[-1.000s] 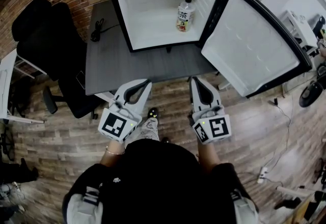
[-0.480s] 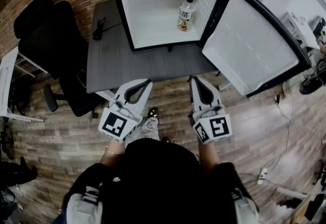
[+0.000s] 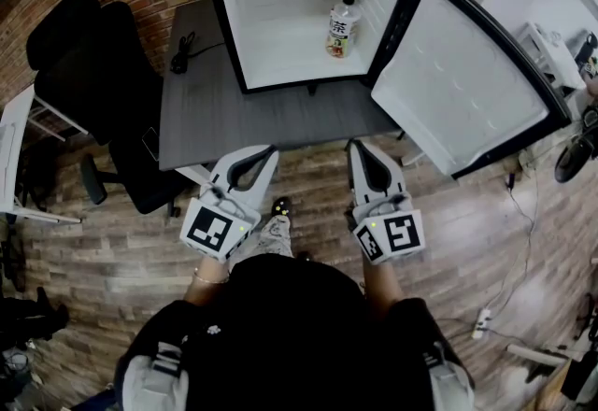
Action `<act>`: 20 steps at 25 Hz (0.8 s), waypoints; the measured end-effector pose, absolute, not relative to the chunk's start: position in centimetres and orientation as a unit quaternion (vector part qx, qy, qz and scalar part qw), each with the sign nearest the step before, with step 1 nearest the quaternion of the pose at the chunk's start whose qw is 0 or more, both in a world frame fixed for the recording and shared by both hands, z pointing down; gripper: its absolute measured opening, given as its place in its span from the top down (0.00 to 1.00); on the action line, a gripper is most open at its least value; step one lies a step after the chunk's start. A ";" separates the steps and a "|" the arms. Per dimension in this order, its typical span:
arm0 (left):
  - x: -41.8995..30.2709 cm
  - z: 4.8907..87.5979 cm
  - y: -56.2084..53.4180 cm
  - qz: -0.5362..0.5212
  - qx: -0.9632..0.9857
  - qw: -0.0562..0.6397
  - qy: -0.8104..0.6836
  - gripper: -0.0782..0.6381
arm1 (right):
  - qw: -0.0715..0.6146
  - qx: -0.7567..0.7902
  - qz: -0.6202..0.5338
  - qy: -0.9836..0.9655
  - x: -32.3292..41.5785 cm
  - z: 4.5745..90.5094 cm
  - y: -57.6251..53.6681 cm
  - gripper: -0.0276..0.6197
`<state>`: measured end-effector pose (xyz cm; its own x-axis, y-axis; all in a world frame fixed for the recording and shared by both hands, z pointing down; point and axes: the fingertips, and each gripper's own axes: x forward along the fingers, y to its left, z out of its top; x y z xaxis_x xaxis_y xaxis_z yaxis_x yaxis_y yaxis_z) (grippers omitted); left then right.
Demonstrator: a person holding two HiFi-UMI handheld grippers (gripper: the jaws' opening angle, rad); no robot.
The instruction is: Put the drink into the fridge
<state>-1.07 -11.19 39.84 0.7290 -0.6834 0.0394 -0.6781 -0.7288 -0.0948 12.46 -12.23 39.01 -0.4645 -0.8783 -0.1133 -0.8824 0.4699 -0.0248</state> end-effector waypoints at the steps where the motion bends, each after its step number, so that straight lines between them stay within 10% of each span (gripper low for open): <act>1: -1.0 39.8 -11.2 -0.036 -0.929 0.037 0.367 0.90 | 0.055 -0.514 0.019 0.856 12.5 39.0 -12.3 0.96; 20: -0.3 40.4 -15.2 -0.035 -0.931 0.024 0.363 0.90 | 0.059 -0.524 -0.001 0.850 13.5 39.8 -16.1 0.96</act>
